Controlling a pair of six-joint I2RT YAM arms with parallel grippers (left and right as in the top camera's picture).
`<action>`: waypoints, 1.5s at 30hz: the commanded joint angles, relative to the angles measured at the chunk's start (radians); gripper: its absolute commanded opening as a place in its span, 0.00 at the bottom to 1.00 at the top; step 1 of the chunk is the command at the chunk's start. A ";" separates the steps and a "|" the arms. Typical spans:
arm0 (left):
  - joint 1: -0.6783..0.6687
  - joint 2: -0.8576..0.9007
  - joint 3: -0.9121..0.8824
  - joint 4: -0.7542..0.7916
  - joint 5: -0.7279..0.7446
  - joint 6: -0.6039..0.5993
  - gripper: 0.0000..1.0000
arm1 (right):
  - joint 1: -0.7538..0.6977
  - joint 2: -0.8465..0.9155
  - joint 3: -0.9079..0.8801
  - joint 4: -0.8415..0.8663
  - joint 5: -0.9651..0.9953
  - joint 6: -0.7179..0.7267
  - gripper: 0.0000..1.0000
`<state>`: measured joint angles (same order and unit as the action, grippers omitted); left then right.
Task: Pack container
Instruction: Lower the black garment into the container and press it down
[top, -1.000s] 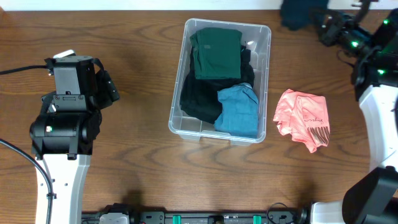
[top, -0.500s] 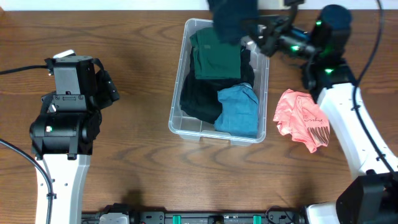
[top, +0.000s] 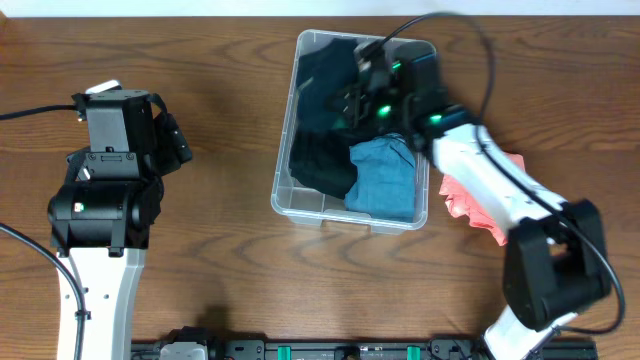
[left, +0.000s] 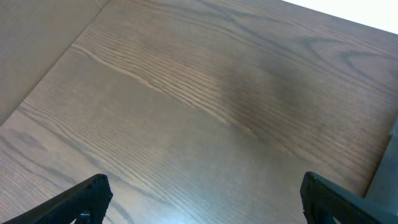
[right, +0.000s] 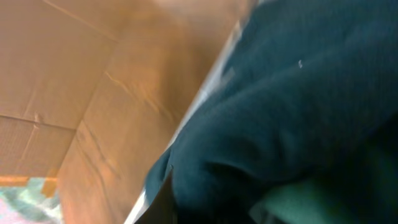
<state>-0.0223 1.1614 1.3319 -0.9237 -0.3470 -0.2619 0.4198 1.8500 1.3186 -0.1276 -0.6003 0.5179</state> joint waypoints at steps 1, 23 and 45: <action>0.004 0.002 -0.002 -0.003 -0.013 -0.005 0.98 | 0.057 -0.002 0.008 -0.040 0.048 0.101 0.01; 0.004 0.002 -0.002 -0.003 -0.013 -0.005 0.98 | 0.063 -0.074 0.008 -0.211 0.097 0.056 0.14; 0.004 0.002 -0.002 -0.003 -0.013 -0.005 0.98 | -0.002 -0.209 0.008 -0.037 0.438 -0.063 0.48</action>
<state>-0.0223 1.1614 1.3319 -0.9241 -0.3470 -0.2619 0.4198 1.5982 1.3212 -0.1864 -0.1722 0.4667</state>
